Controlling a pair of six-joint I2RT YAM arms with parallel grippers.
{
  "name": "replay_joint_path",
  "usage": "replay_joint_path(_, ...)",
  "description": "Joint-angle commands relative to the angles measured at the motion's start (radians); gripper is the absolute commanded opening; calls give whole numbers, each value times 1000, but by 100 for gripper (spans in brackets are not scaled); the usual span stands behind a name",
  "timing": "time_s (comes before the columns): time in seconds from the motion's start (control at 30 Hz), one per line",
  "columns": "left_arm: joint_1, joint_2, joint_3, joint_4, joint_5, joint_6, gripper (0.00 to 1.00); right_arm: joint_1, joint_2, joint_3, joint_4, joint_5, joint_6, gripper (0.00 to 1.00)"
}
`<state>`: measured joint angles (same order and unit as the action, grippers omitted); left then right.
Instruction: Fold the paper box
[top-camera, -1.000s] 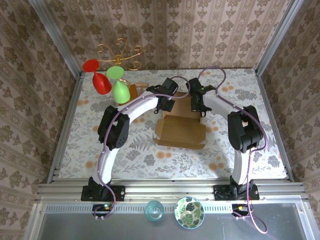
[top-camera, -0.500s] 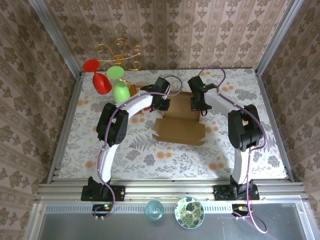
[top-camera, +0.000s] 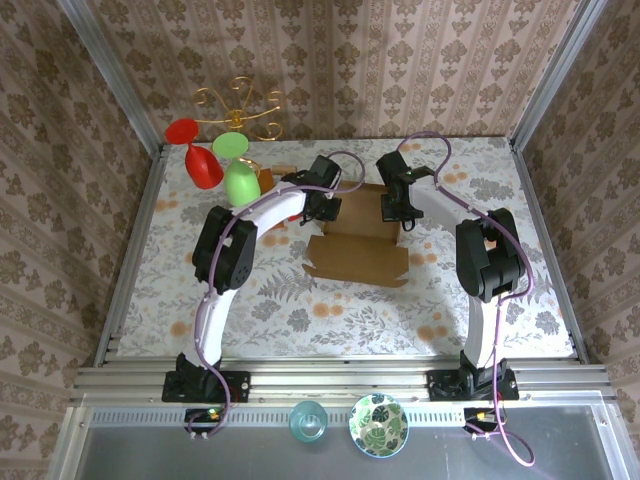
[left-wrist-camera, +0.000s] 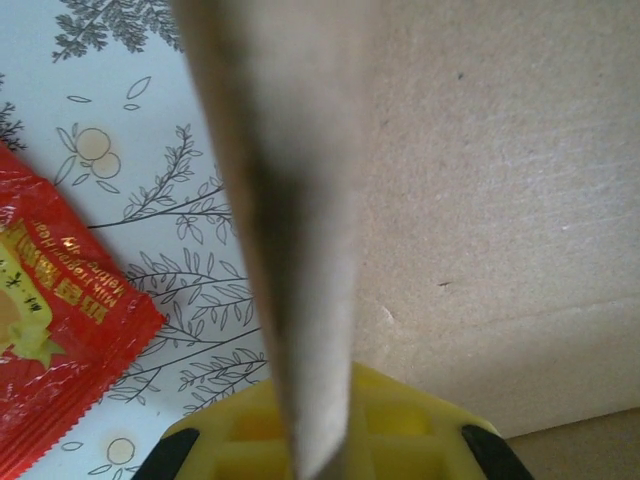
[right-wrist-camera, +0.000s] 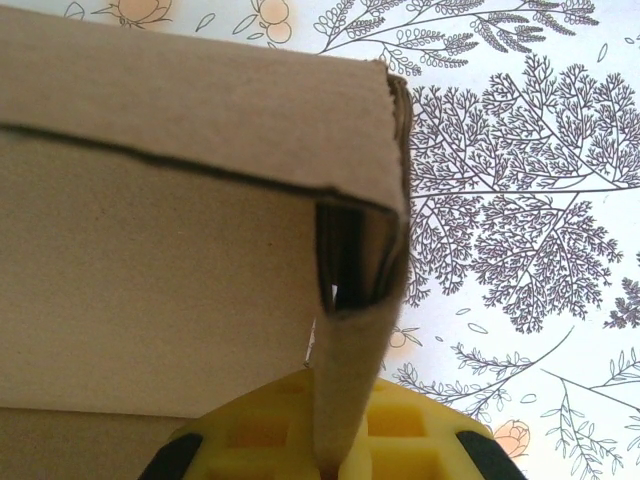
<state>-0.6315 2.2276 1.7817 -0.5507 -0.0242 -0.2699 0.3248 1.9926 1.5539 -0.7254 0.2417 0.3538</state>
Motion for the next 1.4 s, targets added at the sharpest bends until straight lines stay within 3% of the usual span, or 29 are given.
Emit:
replay_joint_path(0.0, -5, 3, -3, -117, -147, -16, 0, 9, 10, -15, -32, -30, -30, 0)
replay_joint_path(0.27, -53, 30, 12, -186, -367, -108, 0, 18, 6, -16, -55, -12, -5, 0)
replay_joint_path(0.53, -79, 17, -15, -188, -404, -209, 0, 43, 16, -16, -83, 45, 35, 0)
replay_joint_path(0.7, -76, 1, -46, -146, -342, -179, 0, 47, 8, -26, -69, 27, 31, 0)
replay_joint_path(0.83, -55, -57, -107, -57, -249, -155, 26, 47, 6, -28, -60, 7, 16, 0)
replay_joint_path(1.03, -21, -103, -101, 1, -149, -97, 36, 46, 0, -39, -46, -12, 9, 0)
replay_joint_path(1.17, -19, -87, -69, -6, -101, -74, 37, 47, 4, -33, -48, -16, 8, 0)
replay_joint_path(1.37, -14, -75, -70, -6, -113, -78, 33, 46, 6, -33, -46, -24, 7, 0)
